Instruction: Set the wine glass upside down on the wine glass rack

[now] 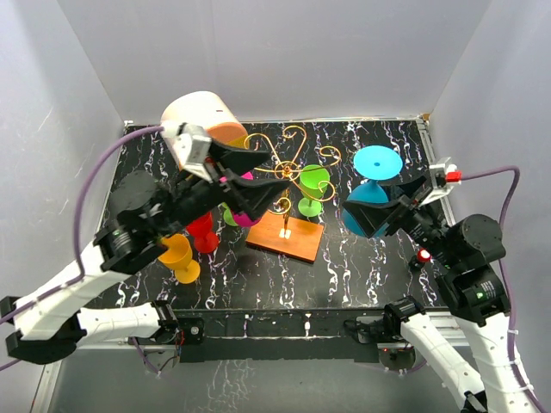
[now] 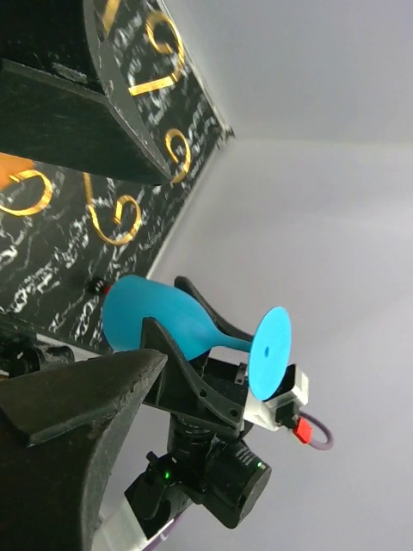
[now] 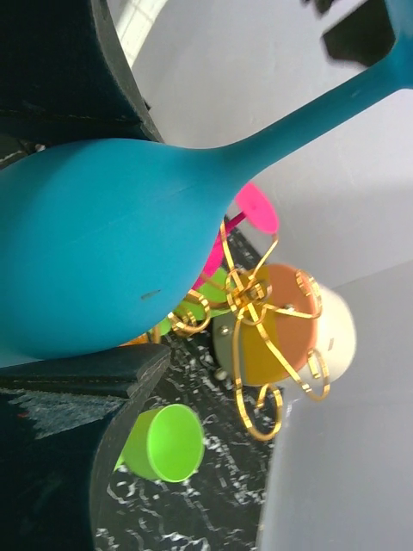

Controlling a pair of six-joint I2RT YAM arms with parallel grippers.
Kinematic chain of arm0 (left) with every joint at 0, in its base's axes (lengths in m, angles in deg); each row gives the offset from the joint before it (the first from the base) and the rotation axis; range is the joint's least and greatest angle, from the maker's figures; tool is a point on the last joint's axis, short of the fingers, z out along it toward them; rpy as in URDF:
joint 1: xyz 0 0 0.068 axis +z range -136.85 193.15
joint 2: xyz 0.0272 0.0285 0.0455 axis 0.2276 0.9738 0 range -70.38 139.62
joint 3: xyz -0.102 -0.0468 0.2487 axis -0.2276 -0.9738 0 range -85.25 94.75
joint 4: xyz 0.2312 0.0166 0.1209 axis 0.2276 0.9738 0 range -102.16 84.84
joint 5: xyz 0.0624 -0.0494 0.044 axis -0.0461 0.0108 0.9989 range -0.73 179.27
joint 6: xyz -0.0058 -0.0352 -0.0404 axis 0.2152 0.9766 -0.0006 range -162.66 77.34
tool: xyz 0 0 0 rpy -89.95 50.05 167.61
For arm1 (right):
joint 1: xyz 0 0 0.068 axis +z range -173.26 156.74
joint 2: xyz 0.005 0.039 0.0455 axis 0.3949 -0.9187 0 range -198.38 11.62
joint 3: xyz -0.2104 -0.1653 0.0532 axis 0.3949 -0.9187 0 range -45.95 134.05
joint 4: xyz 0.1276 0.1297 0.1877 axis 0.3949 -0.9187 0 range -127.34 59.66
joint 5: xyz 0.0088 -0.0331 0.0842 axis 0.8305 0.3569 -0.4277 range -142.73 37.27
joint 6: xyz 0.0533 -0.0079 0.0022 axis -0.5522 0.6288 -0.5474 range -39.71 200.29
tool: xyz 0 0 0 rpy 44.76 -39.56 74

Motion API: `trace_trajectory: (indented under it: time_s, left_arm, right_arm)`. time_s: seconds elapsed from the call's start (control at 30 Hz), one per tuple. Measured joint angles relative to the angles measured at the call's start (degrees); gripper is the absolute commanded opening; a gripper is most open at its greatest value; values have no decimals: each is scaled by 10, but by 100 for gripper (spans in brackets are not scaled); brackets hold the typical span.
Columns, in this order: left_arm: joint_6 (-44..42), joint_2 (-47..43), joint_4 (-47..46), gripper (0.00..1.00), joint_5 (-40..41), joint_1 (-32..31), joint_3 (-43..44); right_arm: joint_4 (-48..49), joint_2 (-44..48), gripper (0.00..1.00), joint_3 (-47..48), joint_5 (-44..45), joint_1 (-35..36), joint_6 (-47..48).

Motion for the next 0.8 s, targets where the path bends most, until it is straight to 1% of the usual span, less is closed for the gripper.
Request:
trace_trajectory:
  time_s: [0.13, 0.27, 0.37, 0.53, 0.8]
  left_arm:
    - [-13, -69, 71, 76, 72, 0, -13]
    - [-12, -116, 127, 76, 142, 0, -31]
    - [-3, -139, 157, 76, 186, 0, -51]
    - [12, -149, 183, 76, 225, 0, -81]
    - [19, -146, 204, 77, 260, 0, -83]
  right_arm:
    - [-12, 12, 47, -42, 9, 0, 11]
    - [-13, 24, 47, -86, 19, 0, 12]
    - [10, 31, 45, -127, 20, 0, 12]
    - [80, 31, 44, -204, 23, 0, 12]
    - [167, 51, 45, -271, 29, 0, 11]
